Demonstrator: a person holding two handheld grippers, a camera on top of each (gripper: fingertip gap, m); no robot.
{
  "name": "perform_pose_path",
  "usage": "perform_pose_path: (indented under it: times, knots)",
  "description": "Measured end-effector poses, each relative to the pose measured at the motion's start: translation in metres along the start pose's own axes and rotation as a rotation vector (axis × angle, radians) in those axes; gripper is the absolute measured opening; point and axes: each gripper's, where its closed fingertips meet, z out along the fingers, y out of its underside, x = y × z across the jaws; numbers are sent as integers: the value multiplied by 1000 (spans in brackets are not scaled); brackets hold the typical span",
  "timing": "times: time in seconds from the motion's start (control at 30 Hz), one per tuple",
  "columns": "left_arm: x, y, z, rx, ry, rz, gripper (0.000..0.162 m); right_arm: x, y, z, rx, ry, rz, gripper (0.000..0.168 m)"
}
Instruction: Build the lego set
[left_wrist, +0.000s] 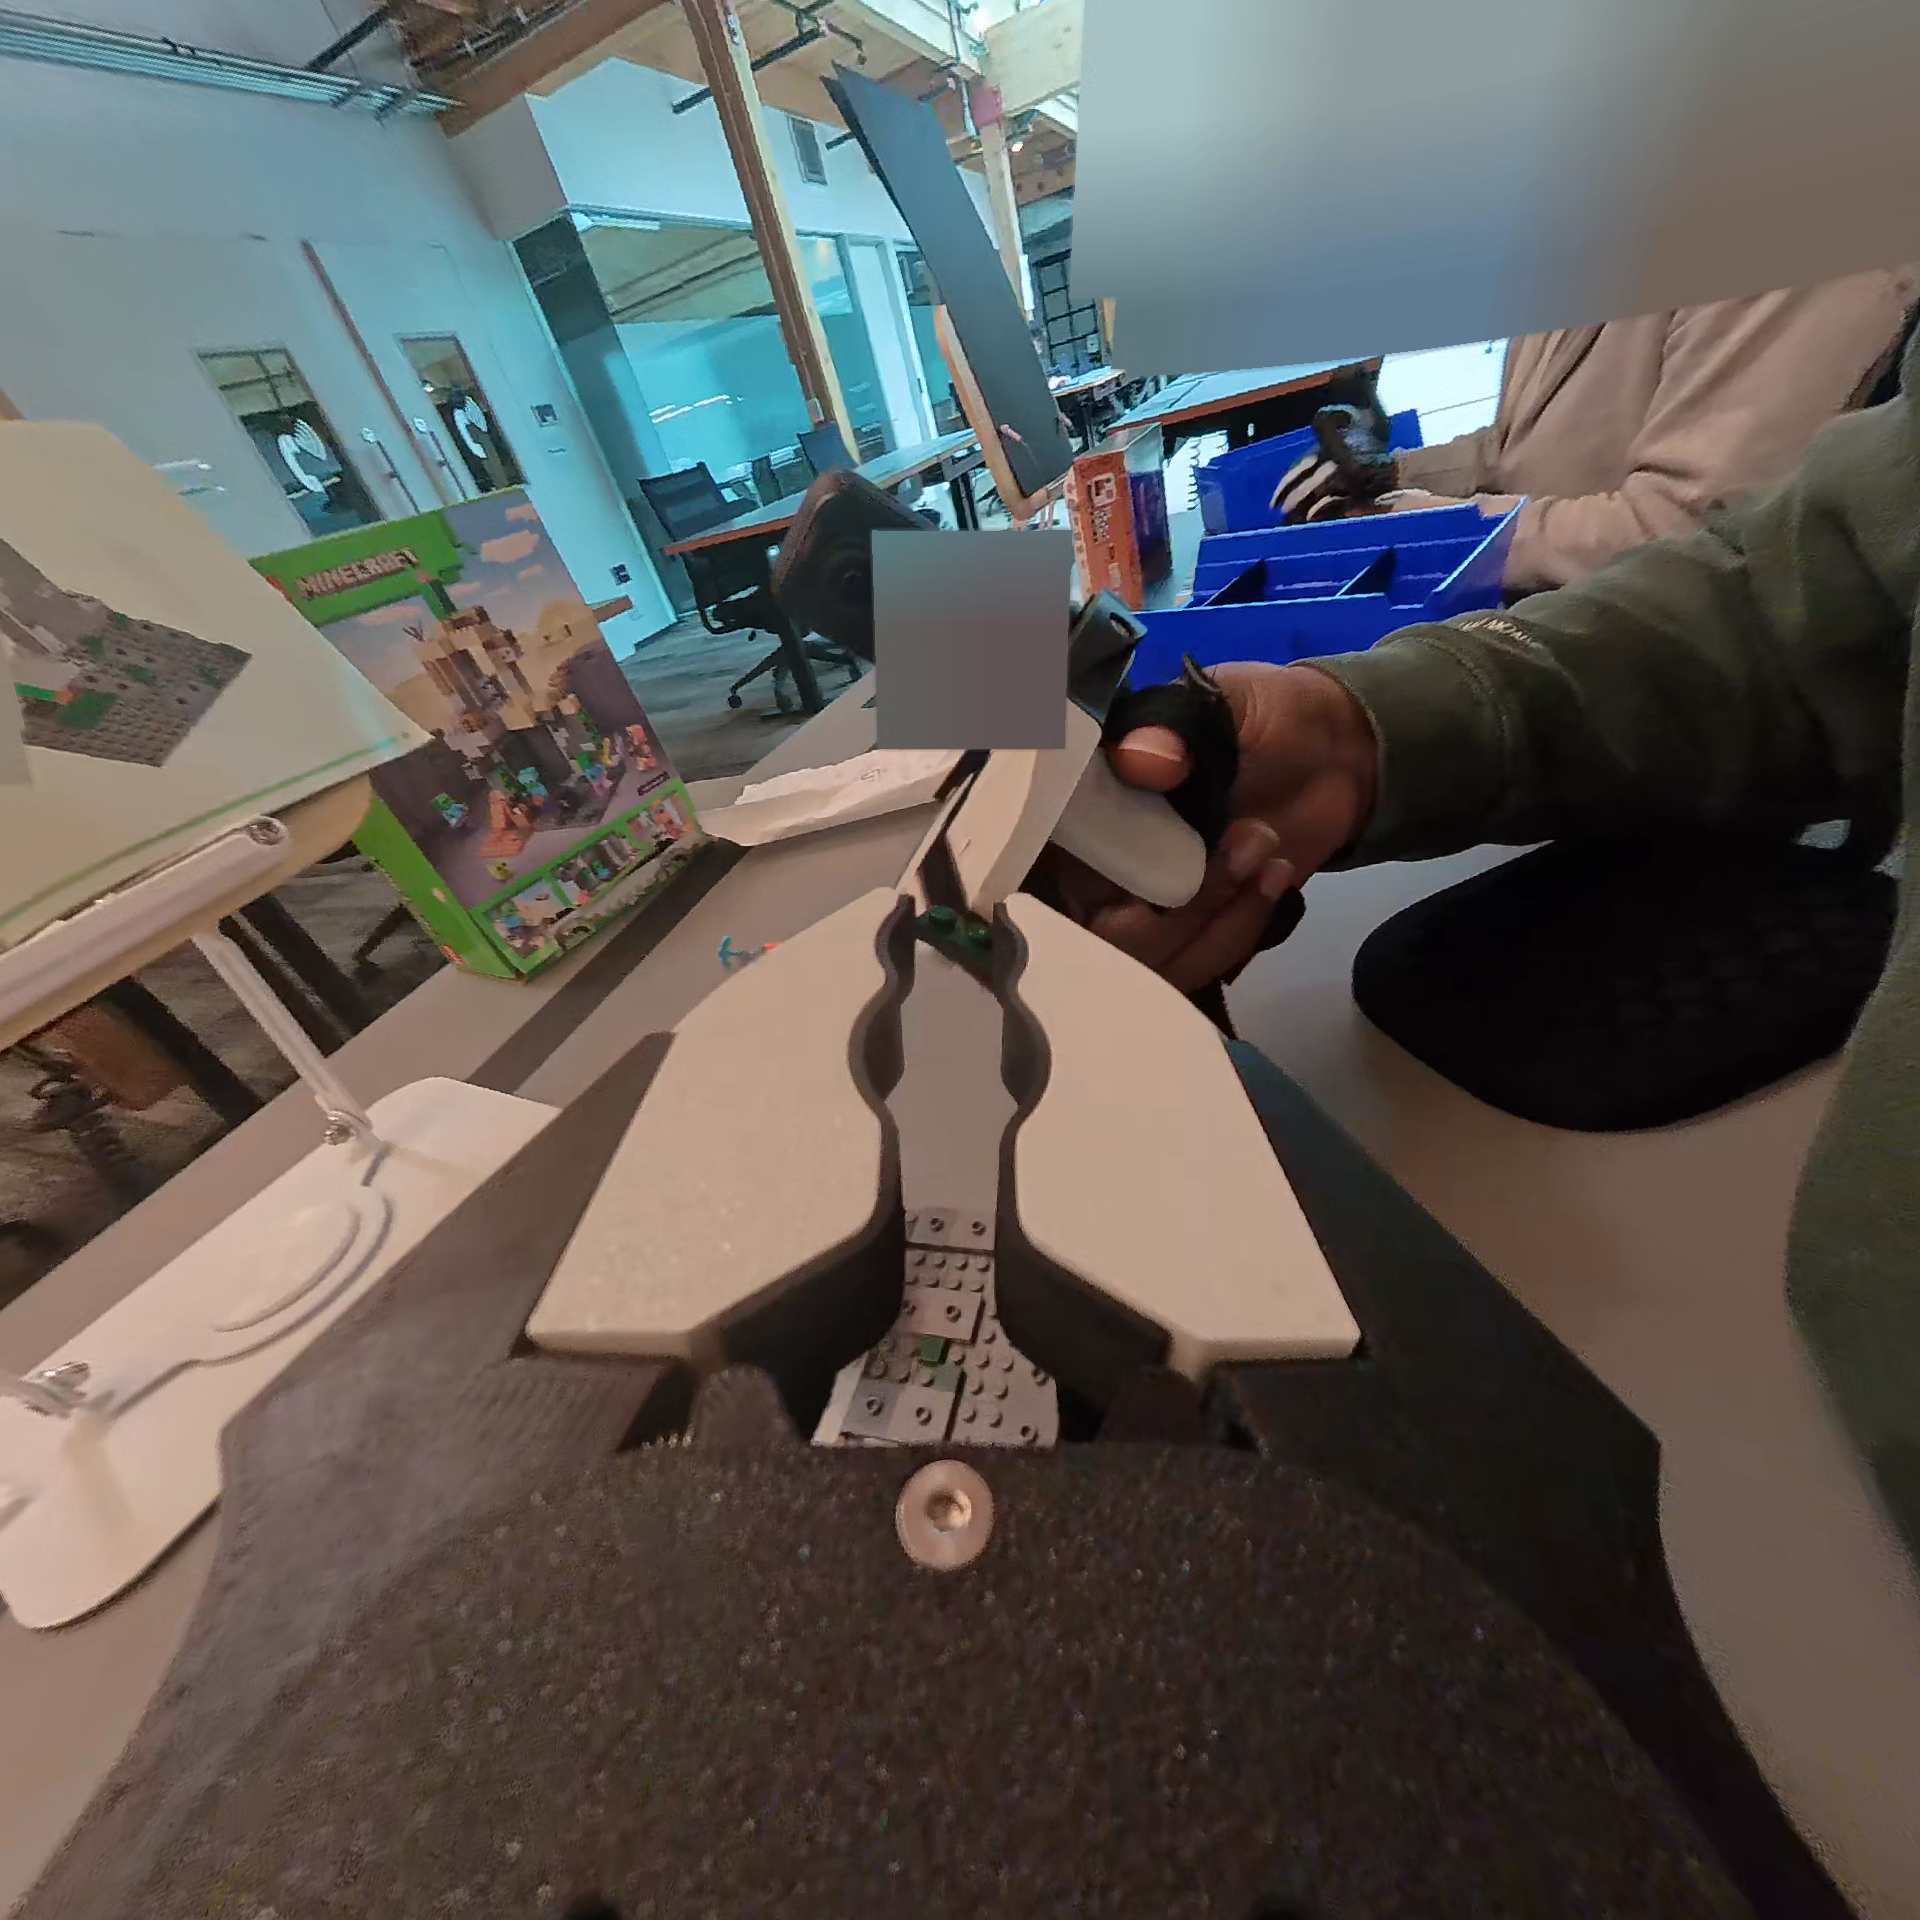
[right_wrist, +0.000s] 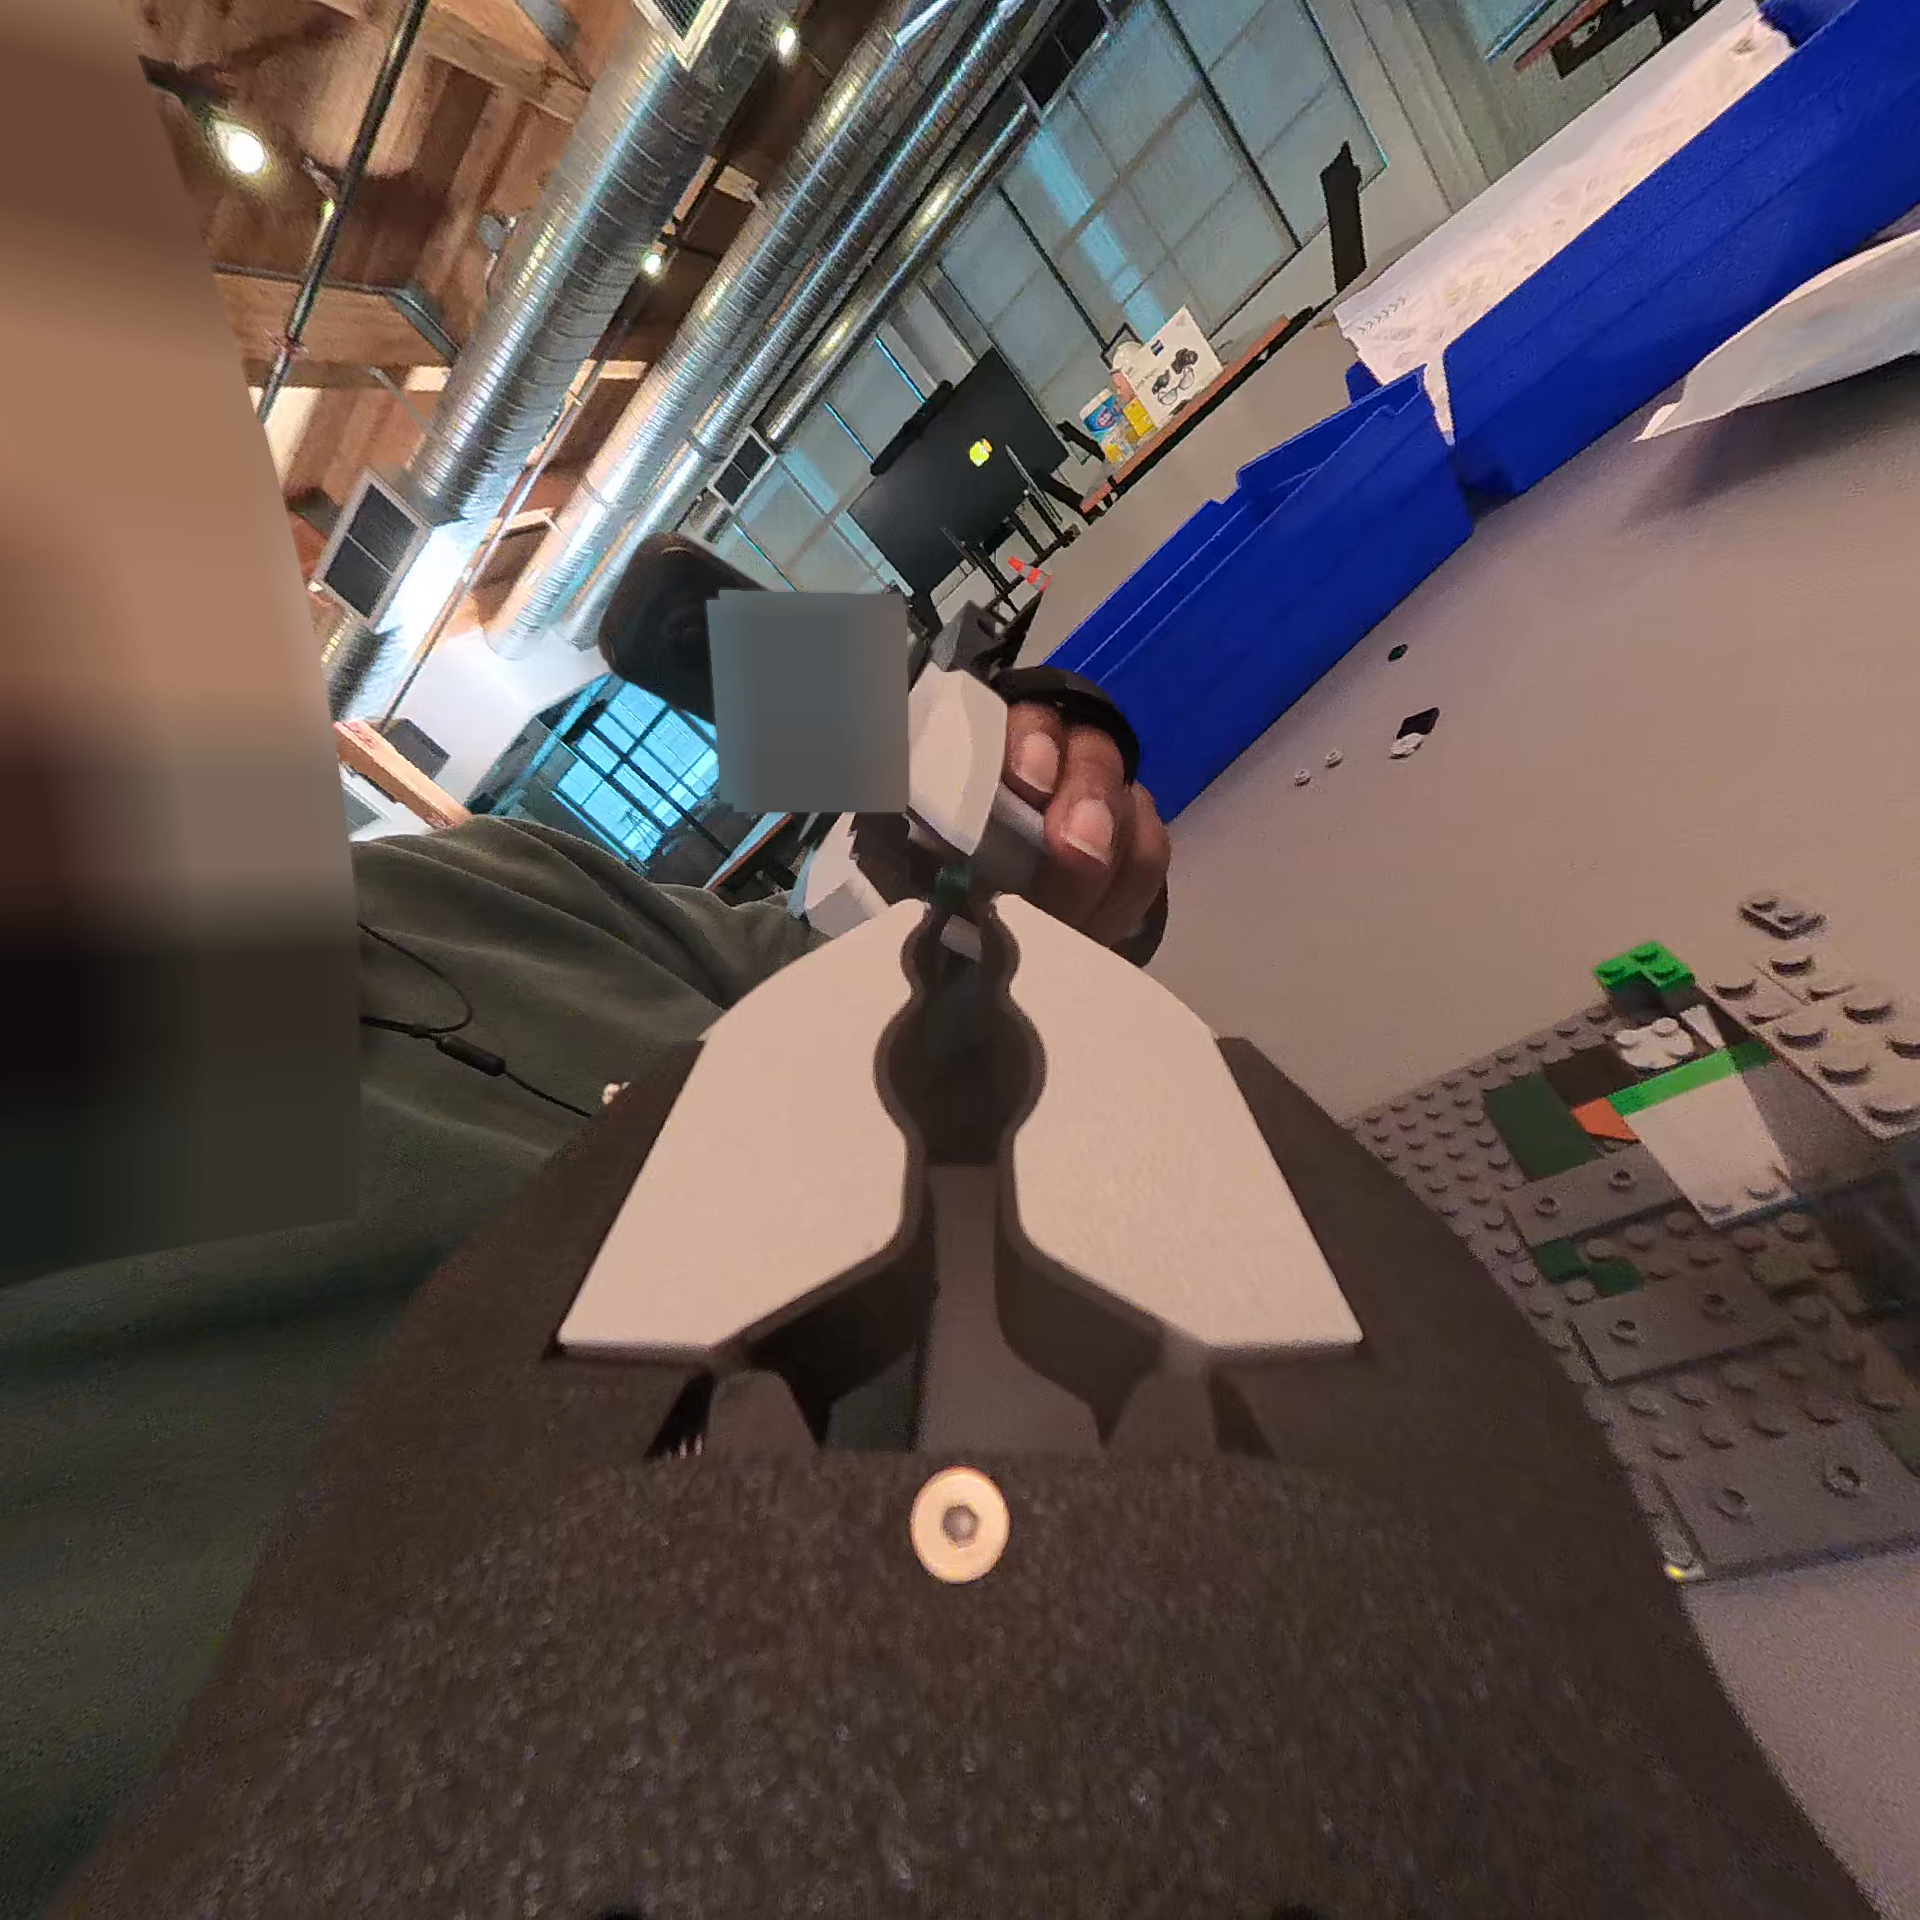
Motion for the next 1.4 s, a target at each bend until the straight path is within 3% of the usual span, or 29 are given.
perform_pose_path:
  times: [0.5, 0.73, 1.03, 1.4]
  knots:
    - [1, 6, 2, -39, -58, 159, 13, 3, -1, 0, 29, -49, 140, 2]
    - [7, 2, -1, -44, 69, 181, 22, 7, 1, -5, -23, -81, 216, 1]
    - [12, 11, -2, -134, 189, 279, 17, -1, 8, -2, -91, -146, 258, 0]
    - [12, 15, -3, -137, 190, 257, 15, 0, 10, -1, -73, -189, 272, 0]
